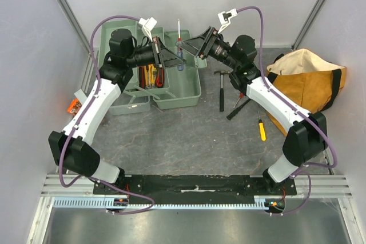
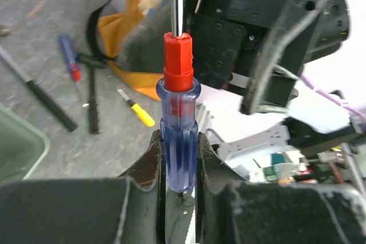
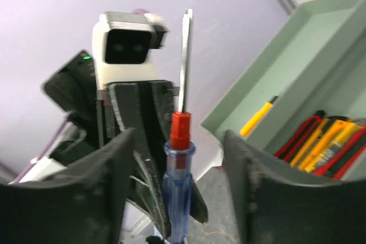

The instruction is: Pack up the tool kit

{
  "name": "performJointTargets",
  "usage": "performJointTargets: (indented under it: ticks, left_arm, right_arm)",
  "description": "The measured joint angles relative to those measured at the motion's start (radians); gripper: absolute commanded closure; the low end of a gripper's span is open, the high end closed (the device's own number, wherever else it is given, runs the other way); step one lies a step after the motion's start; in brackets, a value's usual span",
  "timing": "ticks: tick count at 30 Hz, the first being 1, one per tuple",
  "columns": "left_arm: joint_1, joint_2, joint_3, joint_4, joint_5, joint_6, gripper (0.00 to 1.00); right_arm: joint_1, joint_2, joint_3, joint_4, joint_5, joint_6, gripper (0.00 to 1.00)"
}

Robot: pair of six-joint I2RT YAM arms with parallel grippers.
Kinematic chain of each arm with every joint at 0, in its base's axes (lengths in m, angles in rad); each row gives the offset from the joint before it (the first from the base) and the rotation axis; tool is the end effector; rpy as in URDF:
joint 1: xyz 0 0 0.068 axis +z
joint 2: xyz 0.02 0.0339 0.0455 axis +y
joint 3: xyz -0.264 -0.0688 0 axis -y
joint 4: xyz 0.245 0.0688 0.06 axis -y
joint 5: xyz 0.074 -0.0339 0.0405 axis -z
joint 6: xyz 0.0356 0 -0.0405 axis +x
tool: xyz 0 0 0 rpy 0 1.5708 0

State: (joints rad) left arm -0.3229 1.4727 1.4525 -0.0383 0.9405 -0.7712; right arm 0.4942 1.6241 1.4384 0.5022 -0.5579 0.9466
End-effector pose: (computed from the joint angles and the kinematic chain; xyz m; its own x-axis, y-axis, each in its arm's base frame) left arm 0.3087 -0.1336 0.4257 -0.7032 -0.1979 -0.6829 0.6439 0.2302 -0.7297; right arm 0.3300 0.1992 0.4233 -0.5258 0.4987 -0.6891 -0.7164 0.1772 0.6748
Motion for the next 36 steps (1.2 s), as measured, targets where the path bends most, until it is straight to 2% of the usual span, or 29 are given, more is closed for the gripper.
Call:
performJointTargets:
  ticks: [1, 4, 9, 17, 23, 30, 36]
  left_arm:
    - [0.000, 0.000, 0.015, -0.048, -0.019, 0.030, 0.98]
    - [-0.001, 0.000, 0.092, -0.235, -0.119, 0.145, 0.98]
    - [0.036, 0.000, 0.233, -0.496, -0.346, 0.347, 0.98]
    - [0.250, 0.019, 0.254, -0.760, -0.701, 0.504, 0.98]
    - [0.277, 0.047, 0.237, -0.867, -0.970, 0.569, 0.98]
    - [0.301, 0.064, 0.209, -0.912, -1.147, 0.599, 0.92]
    - [0.306, 0.087, 0.194, -0.917, -1.235, 0.614, 0.88]
  right_arm:
    - [0.000, -0.001, -0.005, -0.002, 0.008, -0.006, 0.20]
    - [-0.006, -0.011, -0.033, -0.058, 0.070, -0.044, 0.10]
    - [-0.060, -0.028, -0.059, -0.212, 0.169, -0.094, 0.11]
    - [-0.187, -0.067, -0.101, -0.423, 0.323, -0.106, 0.13]
    - [-0.219, -0.065, -0.120, -0.591, 0.409, -0.110, 0.14]
    - [-0.240, -0.027, -0.122, -0.656, 0.430, -0.122, 0.14]
    - [-0.261, -0.004, -0.123, -0.700, 0.478, -0.142, 0.14]
